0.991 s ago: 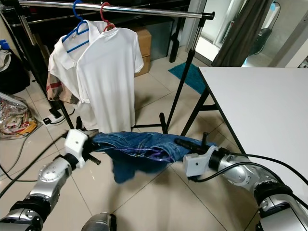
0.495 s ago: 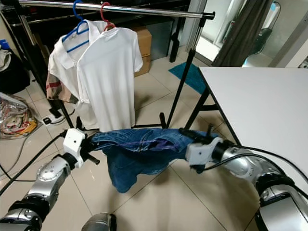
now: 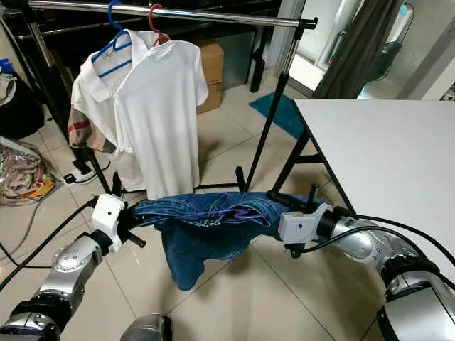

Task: Hang hanger

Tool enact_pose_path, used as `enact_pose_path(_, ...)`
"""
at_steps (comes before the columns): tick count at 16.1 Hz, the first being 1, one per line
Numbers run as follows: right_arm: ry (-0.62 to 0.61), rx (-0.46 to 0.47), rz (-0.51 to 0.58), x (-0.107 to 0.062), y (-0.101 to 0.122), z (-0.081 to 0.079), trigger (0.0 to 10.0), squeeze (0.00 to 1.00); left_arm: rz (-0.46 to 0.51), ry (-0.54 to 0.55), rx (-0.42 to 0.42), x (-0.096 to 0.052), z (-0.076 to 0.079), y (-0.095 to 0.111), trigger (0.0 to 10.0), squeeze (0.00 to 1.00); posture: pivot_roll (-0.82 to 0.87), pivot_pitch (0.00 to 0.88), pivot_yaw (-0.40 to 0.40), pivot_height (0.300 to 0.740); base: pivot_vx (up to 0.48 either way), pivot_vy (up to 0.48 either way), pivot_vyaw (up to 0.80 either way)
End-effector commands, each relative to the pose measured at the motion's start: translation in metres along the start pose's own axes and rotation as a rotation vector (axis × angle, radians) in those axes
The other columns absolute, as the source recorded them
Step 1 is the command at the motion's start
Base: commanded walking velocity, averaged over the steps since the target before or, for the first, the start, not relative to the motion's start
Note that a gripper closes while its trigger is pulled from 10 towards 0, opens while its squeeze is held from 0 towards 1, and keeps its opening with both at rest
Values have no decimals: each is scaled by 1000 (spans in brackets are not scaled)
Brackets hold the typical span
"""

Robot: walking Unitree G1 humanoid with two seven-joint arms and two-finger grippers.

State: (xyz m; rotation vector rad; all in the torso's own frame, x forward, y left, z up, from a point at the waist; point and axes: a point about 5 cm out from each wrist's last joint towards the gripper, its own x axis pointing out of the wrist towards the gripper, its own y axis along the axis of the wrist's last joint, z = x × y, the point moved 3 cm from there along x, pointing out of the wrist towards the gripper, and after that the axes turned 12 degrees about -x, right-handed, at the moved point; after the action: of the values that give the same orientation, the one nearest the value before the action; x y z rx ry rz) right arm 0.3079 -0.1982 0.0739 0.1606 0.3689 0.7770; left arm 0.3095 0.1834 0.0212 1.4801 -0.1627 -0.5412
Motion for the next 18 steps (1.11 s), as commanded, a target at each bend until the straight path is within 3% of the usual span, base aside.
enact_pose_path(1,-44,-21,-71,-17,-17,19,10000,0,-22,56,1,-12,-16,-4,10000,0,289,20,-76,740,0,0,0)
enact_pose_path(4,30,-110,-51,-23,-17,14,10000,0,-74,78,40,-23,-29,-9,10000,0,288,18,-75,740,0,0,0)
enact_pose_path(6,115,-212,46,-22,-6,4,10000,0,-84,73,76,-24,-32,-7,10000,0,288,18,-75,740,0,0,0)
enact_pose_path(7,162,-274,178,-14,13,-4,10000,0,-82,33,115,-17,-25,-3,10000,0,286,20,-76,740,0,0,0)
enact_pose_path(8,168,-292,239,-9,23,-7,10000,0,-87,-1,139,-12,-18,-3,10000,0,285,21,-77,740,0,0,0)
enact_pose_path(10,167,-305,274,-7,29,-8,10000,0,-90,-29,157,-10,-12,-4,10000,0,285,21,-77,740,0,0,0)
enact_pose_path(12,200,-396,343,-5,35,-16,10000,0,-111,-94,201,-6,0,-8,10000,0,283,21,-77,740,0,0,0)
enact_pose_path(18,198,-550,407,-3,36,-17,10000,0,-66,-105,170,3,5,3,10000,0,282,25,-80,740,0,0,0)
